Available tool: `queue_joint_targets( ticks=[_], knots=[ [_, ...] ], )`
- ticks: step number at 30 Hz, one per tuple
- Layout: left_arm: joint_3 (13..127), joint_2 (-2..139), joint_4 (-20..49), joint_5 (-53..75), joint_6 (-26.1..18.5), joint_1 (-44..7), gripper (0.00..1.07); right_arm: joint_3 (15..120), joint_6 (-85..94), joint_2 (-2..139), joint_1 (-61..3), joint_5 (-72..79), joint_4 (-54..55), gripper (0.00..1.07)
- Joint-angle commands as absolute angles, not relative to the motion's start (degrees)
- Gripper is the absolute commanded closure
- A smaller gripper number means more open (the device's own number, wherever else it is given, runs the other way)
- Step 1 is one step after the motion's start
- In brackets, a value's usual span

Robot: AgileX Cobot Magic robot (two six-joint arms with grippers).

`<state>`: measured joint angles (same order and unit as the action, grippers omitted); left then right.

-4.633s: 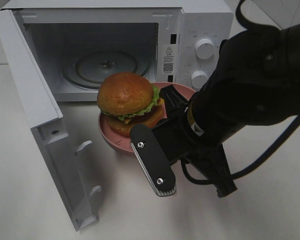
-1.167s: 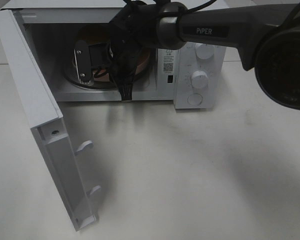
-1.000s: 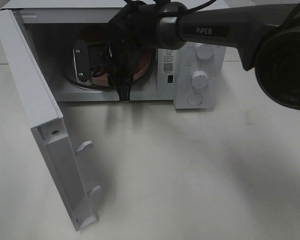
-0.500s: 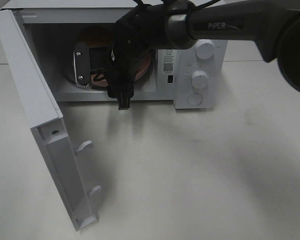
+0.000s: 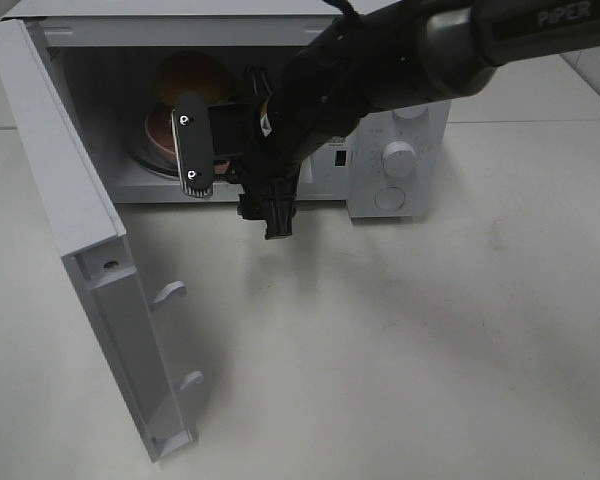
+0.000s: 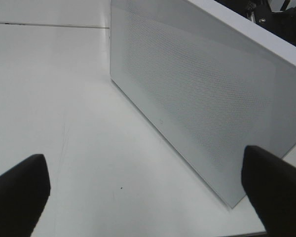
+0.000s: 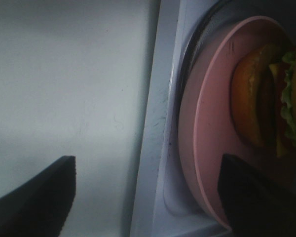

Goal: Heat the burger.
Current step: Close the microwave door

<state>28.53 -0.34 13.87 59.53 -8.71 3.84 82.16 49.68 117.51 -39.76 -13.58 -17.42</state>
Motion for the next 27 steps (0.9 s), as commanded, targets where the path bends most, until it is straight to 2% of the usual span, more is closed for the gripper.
queue_joint_targets(
  ticks=[1, 16, 23, 27],
  knots=[
    [28.42, -1.15, 13.98, 59.3, -8.65, 4.13, 0.09, 77.98, 50.48, 113.22, -39.36, -12.15, -18.16, 0.28],
    [28.42, -1.15, 13.98, 59.3, -8.65, 4.13, 0.09, 61.25, 46.98, 97.98, -38.73, -12.78, -19.14, 0.31],
    [28.42, -1.15, 13.98, 59.3, -8.65, 4.13, 0.09, 55.23, 36.61, 89.95, -38.73, -15.18, -19.14, 0.31],
    [28.42, -1.15, 13.98, 59.3, -8.65, 4.13, 0.09, 53.17, 24.01, 84.97, -38.73, -23.09, -19.14, 0.31]
  ],
)
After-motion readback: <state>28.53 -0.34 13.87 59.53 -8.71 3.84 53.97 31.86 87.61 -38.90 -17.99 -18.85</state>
